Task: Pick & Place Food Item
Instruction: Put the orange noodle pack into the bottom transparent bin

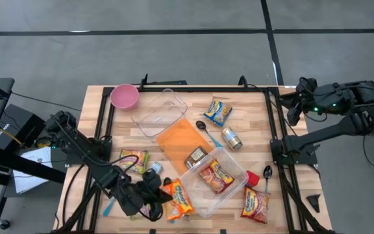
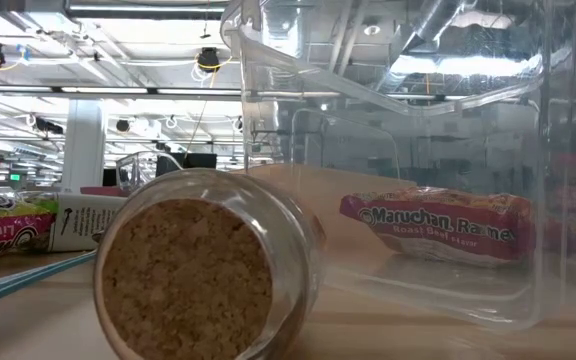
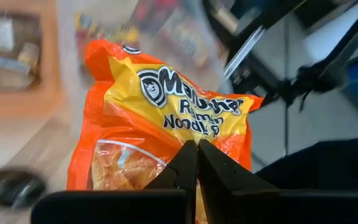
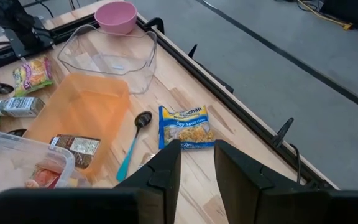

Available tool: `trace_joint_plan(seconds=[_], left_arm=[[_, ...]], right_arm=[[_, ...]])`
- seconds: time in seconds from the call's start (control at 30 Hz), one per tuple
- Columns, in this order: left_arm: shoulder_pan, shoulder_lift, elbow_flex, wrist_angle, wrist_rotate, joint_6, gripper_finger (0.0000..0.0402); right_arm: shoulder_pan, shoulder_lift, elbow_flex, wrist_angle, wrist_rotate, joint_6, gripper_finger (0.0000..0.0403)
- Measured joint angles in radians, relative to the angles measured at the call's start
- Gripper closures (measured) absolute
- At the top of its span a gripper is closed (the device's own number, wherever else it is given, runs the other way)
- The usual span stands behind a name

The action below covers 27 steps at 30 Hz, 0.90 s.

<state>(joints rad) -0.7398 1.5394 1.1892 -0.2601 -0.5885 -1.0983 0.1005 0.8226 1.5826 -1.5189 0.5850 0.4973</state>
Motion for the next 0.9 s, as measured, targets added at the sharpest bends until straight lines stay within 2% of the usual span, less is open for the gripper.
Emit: trace_joint_plan(seconds=[0.13,0.3,0.6,0.9], left_arm=[[0.045,0.000,0.000,0.130,-0.046,0.075,0.0401],[0.137,0.000,0.000,0.234,-0.058,0.157,0.0401],[0.278,0.000,0.000,0.330,0.036,0.245,0.0401],[0.296,0.034,0.002,0.424,0.081,0.250,0.0401]], right_arm=[[0.000,-0.014,0.000,0.000,0.011,0.000,0.0310],[0.000,-0.038,0.000,0.000,0.026,0.000,0.0310],[-0.006,-0.048,0.000,-0.005,0.033,0.000,0.0310],[-0.006,-0.046,0.000,-0.033,0.048,0.000,0.0310]])
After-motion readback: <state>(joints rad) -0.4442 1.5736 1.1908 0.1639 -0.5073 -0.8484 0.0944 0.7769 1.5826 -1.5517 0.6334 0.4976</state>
